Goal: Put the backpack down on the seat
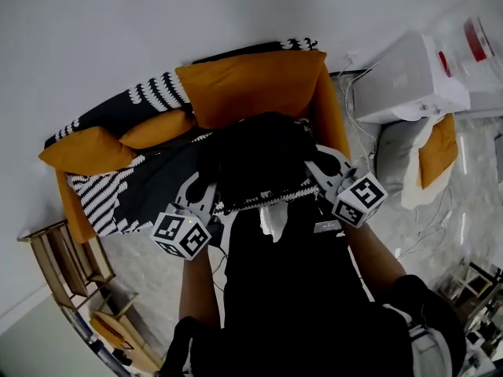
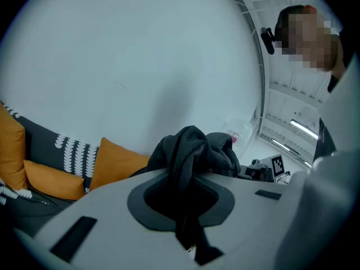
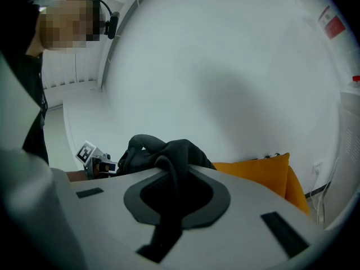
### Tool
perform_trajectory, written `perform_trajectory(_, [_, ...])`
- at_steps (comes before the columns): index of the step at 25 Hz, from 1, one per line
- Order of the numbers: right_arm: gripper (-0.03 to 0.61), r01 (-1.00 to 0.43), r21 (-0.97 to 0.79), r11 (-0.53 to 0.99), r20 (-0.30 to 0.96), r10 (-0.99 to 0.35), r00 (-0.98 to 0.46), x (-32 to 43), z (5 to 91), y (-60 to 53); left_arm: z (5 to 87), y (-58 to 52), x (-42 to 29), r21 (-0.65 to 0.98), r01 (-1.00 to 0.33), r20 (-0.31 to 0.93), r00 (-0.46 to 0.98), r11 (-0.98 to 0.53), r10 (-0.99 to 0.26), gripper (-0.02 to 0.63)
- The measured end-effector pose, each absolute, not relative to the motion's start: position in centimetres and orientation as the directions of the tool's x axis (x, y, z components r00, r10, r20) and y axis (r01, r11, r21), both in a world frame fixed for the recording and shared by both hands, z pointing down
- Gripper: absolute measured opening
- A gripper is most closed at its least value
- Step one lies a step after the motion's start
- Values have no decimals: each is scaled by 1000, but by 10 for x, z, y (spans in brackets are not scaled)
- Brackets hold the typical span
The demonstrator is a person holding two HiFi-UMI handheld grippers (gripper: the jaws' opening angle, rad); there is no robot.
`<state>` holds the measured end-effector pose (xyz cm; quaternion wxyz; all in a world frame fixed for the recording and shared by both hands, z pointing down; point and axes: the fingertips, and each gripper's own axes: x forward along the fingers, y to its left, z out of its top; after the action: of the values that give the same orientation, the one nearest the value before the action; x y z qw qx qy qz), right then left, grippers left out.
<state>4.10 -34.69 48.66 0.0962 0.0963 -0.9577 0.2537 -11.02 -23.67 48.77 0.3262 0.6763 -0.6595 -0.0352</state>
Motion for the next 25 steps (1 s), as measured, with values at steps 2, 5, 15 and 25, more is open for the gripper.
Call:
perform_trajectory(2, [46,-213,-486,847,232,-110,-967,34,500,-352,500,-239,-114,490,-865,397,112,107,-911,40])
perform_trajectory(5, [46,-192,-515,836,230,-81,-970,23,518,-355,519,-241,-120,496,-857,415,95,138,-905,40])
perform_trajectory(15, [46,-203,-545,814,282,-51,-958,13,571,-364,572,-255,-132,466,-868,484,91,168,-870,40])
perform_trajectory(25, [46,-226,-565,794,299,-58,-952,6,600,-374,604,-274,-141,447,-881,508,104,158,-855,40])
